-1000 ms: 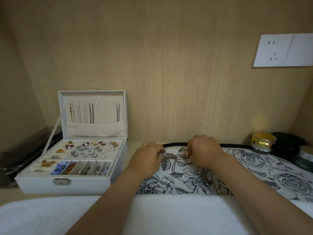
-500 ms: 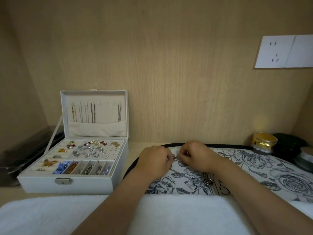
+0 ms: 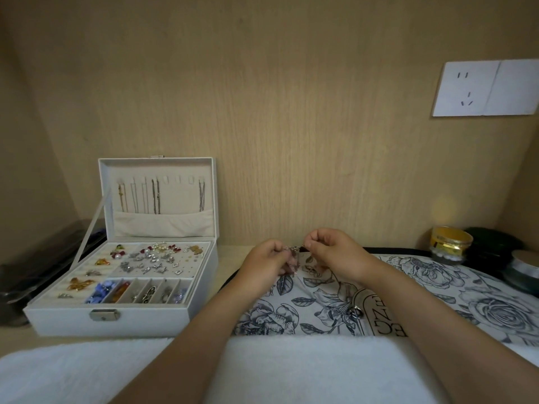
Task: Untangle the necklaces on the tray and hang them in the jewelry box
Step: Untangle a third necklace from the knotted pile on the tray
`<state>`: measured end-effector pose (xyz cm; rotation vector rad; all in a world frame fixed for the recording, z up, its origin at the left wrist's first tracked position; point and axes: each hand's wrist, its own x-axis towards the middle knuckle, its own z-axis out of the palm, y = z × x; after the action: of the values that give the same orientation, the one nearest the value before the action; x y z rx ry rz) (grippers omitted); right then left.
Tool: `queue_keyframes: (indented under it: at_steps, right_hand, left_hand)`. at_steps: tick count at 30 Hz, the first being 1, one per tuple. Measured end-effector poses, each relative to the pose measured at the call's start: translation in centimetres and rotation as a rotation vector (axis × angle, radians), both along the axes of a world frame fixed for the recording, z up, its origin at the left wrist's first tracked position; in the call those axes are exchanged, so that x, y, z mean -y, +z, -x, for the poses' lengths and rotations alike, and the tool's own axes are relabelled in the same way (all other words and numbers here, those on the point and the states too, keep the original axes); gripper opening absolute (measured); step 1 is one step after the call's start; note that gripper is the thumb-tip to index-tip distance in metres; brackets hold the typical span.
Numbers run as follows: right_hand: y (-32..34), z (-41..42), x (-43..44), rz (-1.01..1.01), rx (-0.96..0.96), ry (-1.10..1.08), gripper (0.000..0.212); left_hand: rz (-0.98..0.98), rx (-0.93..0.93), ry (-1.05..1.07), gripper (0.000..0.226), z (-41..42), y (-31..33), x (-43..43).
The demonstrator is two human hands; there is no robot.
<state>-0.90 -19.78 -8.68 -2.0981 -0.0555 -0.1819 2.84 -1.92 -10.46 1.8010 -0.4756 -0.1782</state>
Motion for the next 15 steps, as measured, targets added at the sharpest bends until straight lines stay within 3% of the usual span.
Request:
queue_keyframes:
  at_steps: [3, 6, 10, 15]
  right_hand:
    - [0.6, 0.1, 0.1, -0.011, 0.015, -0.005, 0.006]
    - [0.7, 0.3, 0.3, -0.002, 0.000, 0.012, 0.008]
    - [0.7, 0.4, 0.1, -0.010, 0.046, 0.001, 0.002]
    - [1.1, 0.7, -0.1, -0.112, 0.085, -0.035, 0.006]
  left_hand:
    - [0.234, -0.220, -0.033, 0.018, -0.3, 0.5, -0.4]
    - [0.305, -0.277, -0.023, 0.021, -0.5, 1.0, -0.8]
    - [0.130, -0.178, 0.024, 0.017, -0.4, 1.2, -1.1]
    - [-0.120, 0.112, 0.099, 0.017, -0.6, 1.1, -1.4]
